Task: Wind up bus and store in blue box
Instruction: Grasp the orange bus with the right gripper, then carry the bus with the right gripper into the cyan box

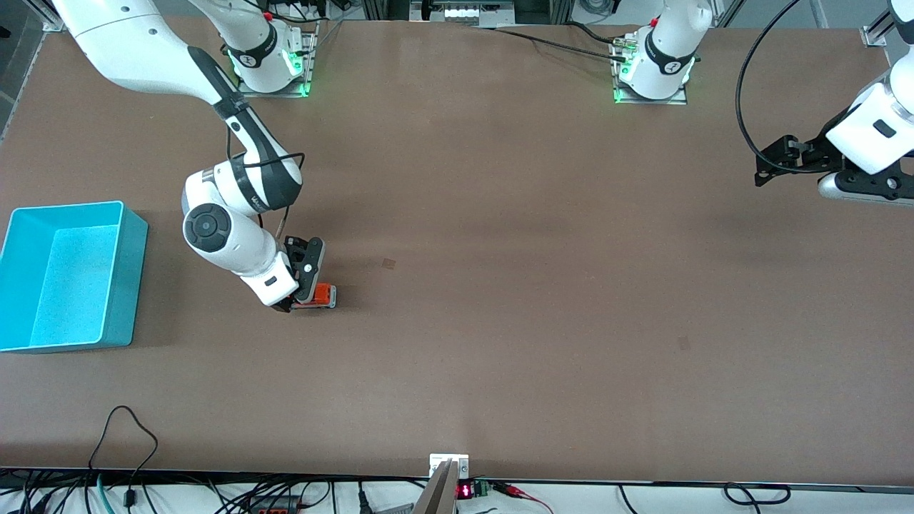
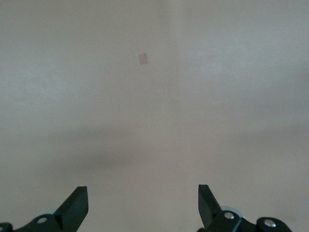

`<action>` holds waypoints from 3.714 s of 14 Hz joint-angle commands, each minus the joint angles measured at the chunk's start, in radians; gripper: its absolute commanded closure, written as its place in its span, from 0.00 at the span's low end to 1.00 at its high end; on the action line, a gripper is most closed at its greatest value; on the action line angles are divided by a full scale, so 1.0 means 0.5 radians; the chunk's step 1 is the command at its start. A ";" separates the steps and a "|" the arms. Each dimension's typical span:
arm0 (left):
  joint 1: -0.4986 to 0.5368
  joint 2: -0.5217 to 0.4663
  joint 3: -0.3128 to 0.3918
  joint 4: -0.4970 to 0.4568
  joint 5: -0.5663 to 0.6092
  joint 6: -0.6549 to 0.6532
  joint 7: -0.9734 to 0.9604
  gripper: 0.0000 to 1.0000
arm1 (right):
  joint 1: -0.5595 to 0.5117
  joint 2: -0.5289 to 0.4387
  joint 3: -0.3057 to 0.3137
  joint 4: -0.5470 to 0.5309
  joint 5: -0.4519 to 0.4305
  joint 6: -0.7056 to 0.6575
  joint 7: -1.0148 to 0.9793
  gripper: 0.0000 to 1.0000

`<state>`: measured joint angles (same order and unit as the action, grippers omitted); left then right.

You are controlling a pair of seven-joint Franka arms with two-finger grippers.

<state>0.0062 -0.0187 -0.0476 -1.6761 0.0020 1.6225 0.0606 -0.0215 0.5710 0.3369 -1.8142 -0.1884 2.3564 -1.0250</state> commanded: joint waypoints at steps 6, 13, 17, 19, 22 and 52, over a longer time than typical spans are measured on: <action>-0.006 -0.021 -0.025 0.011 0.042 -0.033 -0.038 0.00 | -0.006 0.153 0.007 0.048 -0.154 0.196 -0.048 0.00; 0.003 0.001 -0.040 0.076 0.045 -0.051 -0.038 0.00 | -0.003 0.214 -0.002 0.045 -0.188 0.310 -0.018 0.57; 0.003 0.001 -0.040 0.079 0.045 -0.042 -0.038 0.00 | -0.003 0.214 -0.017 0.017 -0.200 0.395 -0.012 1.00; 0.003 0.013 -0.040 0.085 0.045 -0.033 -0.038 0.00 | 0.003 0.214 -0.020 0.014 -0.188 0.399 -0.009 1.00; 0.000 0.013 -0.040 0.085 0.045 -0.033 -0.038 0.00 | 0.003 0.171 -0.045 0.023 -0.176 0.380 0.135 1.00; 0.012 0.013 -0.037 0.085 0.042 -0.048 -0.038 0.00 | -0.552 -0.032 -1.168 0.017 0.465 -0.148 1.001 1.00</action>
<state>0.0110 -0.0181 -0.0612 -1.6526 0.0022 1.6161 0.0497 -0.2820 0.5389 -0.2487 -1.8113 0.0177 2.2564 -0.5197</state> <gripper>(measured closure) 0.000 0.454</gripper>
